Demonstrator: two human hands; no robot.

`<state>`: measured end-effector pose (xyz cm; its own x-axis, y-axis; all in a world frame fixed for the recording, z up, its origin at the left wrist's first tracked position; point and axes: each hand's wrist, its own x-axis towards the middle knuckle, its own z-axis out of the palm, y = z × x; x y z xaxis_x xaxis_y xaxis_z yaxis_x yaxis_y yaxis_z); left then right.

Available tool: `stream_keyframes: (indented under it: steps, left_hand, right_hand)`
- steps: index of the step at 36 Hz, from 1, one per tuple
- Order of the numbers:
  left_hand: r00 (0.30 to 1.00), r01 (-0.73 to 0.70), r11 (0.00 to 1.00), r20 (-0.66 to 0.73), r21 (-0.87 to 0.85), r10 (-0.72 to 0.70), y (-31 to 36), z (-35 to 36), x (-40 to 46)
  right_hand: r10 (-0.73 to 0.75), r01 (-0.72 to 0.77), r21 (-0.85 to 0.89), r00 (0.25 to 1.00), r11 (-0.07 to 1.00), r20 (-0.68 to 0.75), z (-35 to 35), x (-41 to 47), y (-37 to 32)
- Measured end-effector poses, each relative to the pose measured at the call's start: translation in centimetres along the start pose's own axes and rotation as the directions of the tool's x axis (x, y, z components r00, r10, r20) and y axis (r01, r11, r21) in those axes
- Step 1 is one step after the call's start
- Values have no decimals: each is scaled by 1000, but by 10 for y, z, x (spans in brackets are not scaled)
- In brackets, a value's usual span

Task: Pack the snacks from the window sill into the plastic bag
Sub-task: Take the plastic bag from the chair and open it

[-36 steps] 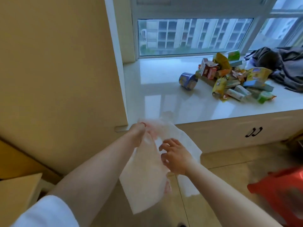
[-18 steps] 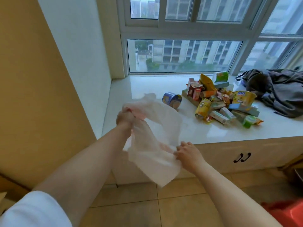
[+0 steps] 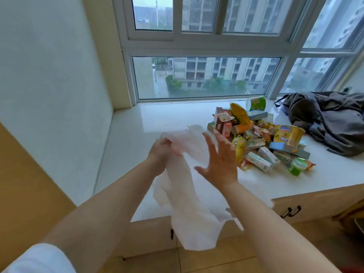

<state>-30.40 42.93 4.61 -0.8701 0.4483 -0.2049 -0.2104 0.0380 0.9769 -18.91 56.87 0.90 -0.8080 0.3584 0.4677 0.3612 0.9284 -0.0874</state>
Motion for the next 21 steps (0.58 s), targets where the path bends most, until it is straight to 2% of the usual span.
stream_keyframes:
  steps: [1, 3, 5, 6, 7, 9, 10, 11, 13, 14, 15, 16, 17, 18, 19, 20, 21]
  left_hand:
    - [994, 17, 1000, 105, 18, -19, 1, 3, 8]
    - [948, 103, 991, 295, 84, -124, -1, 1, 25]
    - [839, 224, 957, 463, 185, -286, -1, -13, 48]
    - [777, 278, 925, 507, 257, -374, 0, -24, 62]
    - [722, 303, 887, 524, 348, -452, 2, -34, 75]
    - [670, 255, 819, 517, 514, -533, 2, -51, 103]
    - [646, 208, 779, 514, 592, -564, 4, -55, 115]
    - [623, 156, 730, 508, 665, -596, 6, -56, 125]
    - [592, 63, 628, 477, 776, -650, 8, -52, 142]
    - [603, 14, 578, 454, 816, -656, 8, -46, 152]
    - [650, -38, 527, 421, 849, -632, 7, -38, 162]
    - [738, -101, 464, 379, 880, -558, 4, -29, 173]
    - [842, -170, 367, 328, 915, -428, -1, -20, 184]
    - [929, -215, 255, 277, 943, -243, -7, -11, 193]
    - [971, -224, 184, 236, 957, -46, -14, -1, 198]
    - [972, -222, 169, 204, 960, 116, -21, 9, 200]
    - [959, -217, 178, 176, 960, 221, -29, 18, 201]
  right_hand:
    - [12, -9, -40, 997, 999, 75, 6, 14, 0]
    - [66, -53, -47, 933, 998, 353, 23, 37, 3]
    - [126, -213, 78, 794, 974, 595, 34, 58, 16]
    - [138, -352, 196, 731, 916, 668, 36, 67, 24]
    - [141, -486, 293, 675, 823, 724, 35, 75, 31]
    - [149, -721, 378, 551, 580, 821, 31, 88, 51]
    - [127, -812, 356, 458, 463, 880, 28, 92, 61]
    - [83, -866, 294, 354, 404, 931, 25, 98, 71]
    - [-32, -897, 175, 178, 406, 984, 26, 108, 90]
    - [-57, -904, 126, 113, 409, 992, 32, 114, 100]
    - [-51, -912, 88, 73, 401, 996, 37, 120, 107]
    - [-16, -915, 78, 78, 396, 997, 43, 126, 112]
    - [41, -893, 103, 134, 438, 990, 52, 131, 118]
    - [112, -836, 137, 230, 531, 967, 62, 136, 121]
    - [183, -762, 163, 347, 627, 920, 74, 140, 124]
    - [246, -703, 173, 453, 690, 857, 87, 143, 126]
    - [301, -688, 176, 514, 704, 803, 101, 143, 129]
